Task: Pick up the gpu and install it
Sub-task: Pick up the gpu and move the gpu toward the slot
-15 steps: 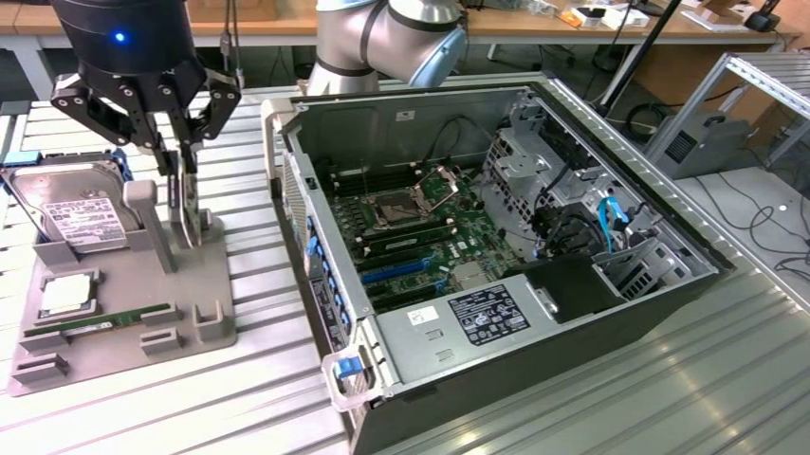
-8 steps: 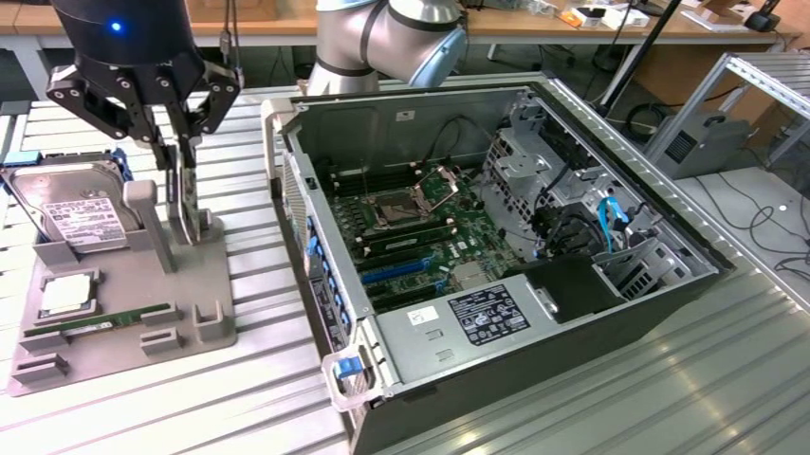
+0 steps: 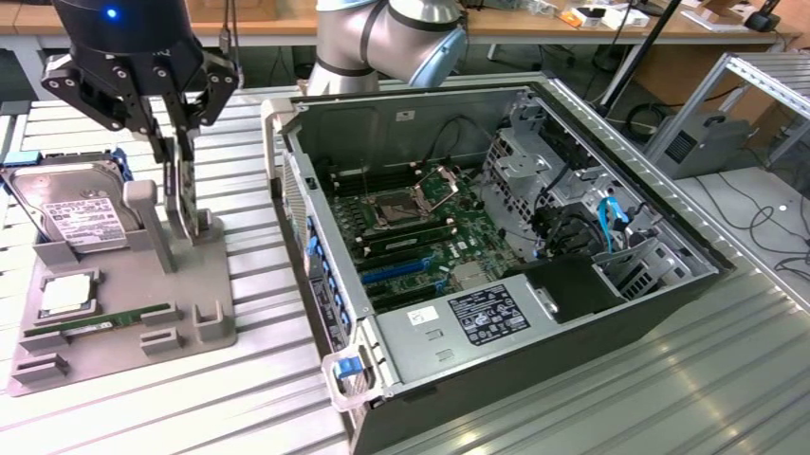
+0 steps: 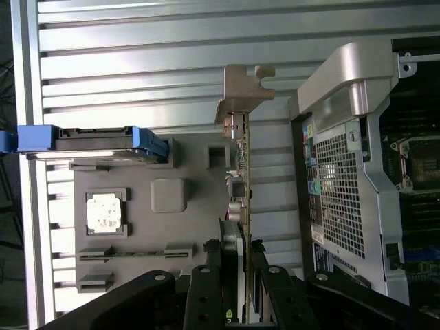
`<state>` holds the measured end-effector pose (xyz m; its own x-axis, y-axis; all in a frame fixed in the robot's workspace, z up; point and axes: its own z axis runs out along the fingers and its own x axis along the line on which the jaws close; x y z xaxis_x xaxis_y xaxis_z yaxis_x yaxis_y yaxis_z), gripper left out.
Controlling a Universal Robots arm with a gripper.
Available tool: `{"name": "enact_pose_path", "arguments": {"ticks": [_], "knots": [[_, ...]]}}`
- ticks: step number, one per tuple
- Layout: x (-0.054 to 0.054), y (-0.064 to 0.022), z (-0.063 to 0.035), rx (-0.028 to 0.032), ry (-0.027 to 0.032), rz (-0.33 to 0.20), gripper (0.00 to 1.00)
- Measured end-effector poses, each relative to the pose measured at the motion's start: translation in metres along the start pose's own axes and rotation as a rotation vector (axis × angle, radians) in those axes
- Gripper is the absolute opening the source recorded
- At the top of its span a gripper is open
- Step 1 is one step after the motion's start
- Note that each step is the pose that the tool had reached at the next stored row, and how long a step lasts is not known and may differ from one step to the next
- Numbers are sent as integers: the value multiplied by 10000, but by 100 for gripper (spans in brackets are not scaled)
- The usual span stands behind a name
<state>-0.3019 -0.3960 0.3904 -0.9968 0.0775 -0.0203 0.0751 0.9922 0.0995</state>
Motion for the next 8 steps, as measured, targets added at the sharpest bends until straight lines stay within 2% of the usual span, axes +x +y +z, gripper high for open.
{"name": "enact_pose_path", "arguments": {"ticks": [8], "knots": [[-2, 7, -64, -8, 0, 0, 27]]}}
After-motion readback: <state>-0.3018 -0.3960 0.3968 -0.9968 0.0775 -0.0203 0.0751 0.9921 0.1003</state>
